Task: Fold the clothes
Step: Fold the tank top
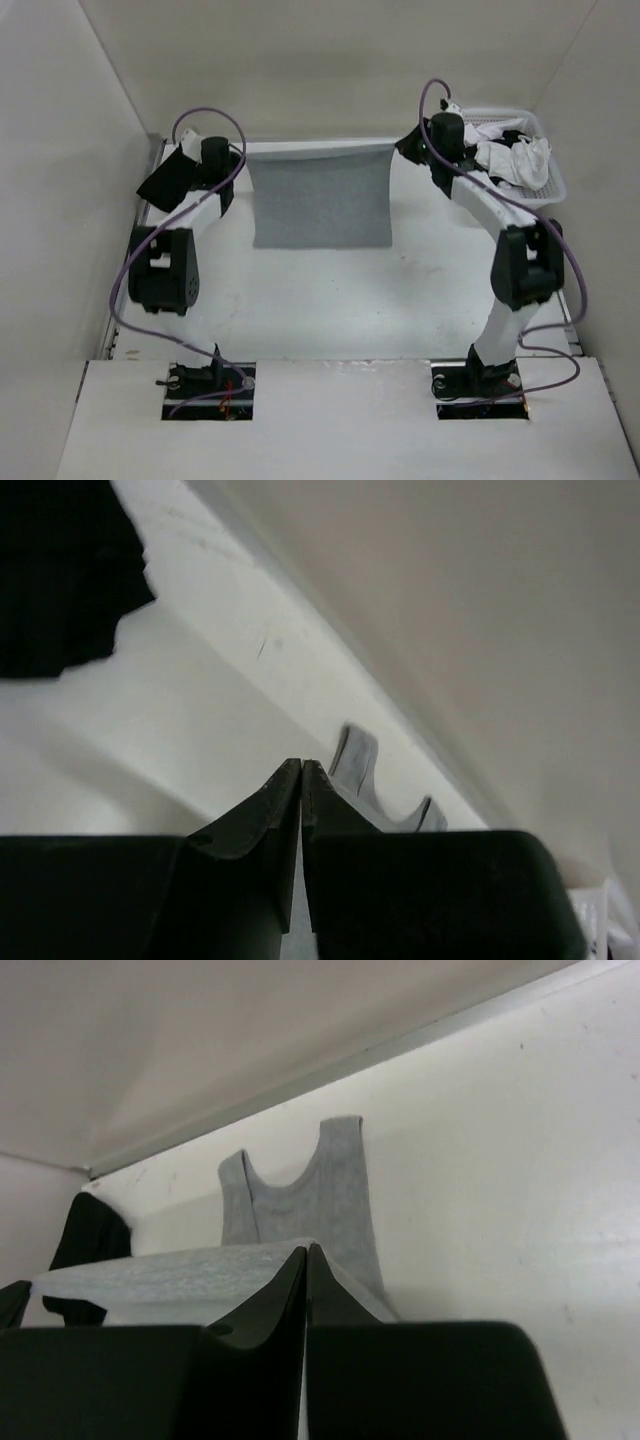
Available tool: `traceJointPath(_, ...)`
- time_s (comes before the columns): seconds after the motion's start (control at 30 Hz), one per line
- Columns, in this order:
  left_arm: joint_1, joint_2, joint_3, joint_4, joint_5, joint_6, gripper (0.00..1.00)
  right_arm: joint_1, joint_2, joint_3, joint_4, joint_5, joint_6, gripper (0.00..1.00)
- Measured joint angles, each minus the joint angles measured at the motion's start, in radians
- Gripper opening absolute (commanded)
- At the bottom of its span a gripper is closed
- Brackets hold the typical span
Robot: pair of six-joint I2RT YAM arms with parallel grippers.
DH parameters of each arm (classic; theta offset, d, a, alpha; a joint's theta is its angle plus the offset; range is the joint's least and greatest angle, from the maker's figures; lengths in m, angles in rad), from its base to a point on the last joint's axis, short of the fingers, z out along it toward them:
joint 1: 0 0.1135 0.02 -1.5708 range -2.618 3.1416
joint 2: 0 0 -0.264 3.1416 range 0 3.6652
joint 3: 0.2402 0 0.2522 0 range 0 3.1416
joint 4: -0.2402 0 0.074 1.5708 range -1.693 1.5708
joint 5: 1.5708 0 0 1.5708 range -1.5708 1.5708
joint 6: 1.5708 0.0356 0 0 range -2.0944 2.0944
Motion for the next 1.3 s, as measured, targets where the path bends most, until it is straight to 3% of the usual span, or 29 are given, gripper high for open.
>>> traceJointPath(0.13,0.024,0.229,0.243,0.007,0.05,0.019,0.36,-0.027,0.282,0.292,-0.007,-0.022,0.003,0.39)
traceJointPath(0.23,0.034,0.278,0.262,-0.003,0.085,0.031,0.39,-0.029,0.376,0.349,-0.034,-0.025,0.003,0.45)
traceJointPath(0.33,0.037,0.205,0.118,0.041,0.1,0.041,0.35,-0.017,0.346,0.235,-0.04,-0.006,-0.001,0.48)
traceJointPath(0.4,0.032,0.077,-0.08,0.08,0.092,0.04,0.34,0.0,0.273,0.089,-0.02,0.01,-0.002,0.47)
traceJointPath(0.47,0.011,-0.069,-0.274,0.11,0.067,0.031,0.33,0.022,0.182,-0.051,0.002,0.02,-0.002,0.37)
traceJointPath(0.6,-0.052,-0.237,-0.526,0.172,0.052,-0.001,0.36,0.076,-0.03,-0.314,0.083,0.029,0.02,0.03)
traceJointPath(0.67,-0.058,-0.235,-0.573,0.19,0.08,-0.014,0.37,0.099,-0.111,-0.41,0.127,0.029,0.034,0.02)
traceJointPath(0.8,-0.047,-0.202,-0.621,0.228,0.158,-0.043,0.39,0.119,-0.199,-0.57,0.196,0.034,0.055,0.09)
traceJointPath(1.03,-0.021,-0.09,-0.624,0.328,0.257,-0.1,0.35,0.117,-0.235,-0.753,0.241,0.05,0.098,0.36)
traceJointPath(1.13,-0.014,-0.072,-0.624,0.354,0.272,-0.122,0.33,0.117,-0.222,-0.787,0.285,0.052,0.125,0.35)
traceJointPath(1.3,-0.014,-0.018,-0.606,0.395,0.29,-0.158,0.15,0.112,-0.209,-0.815,0.315,0.053,0.174,0.42)
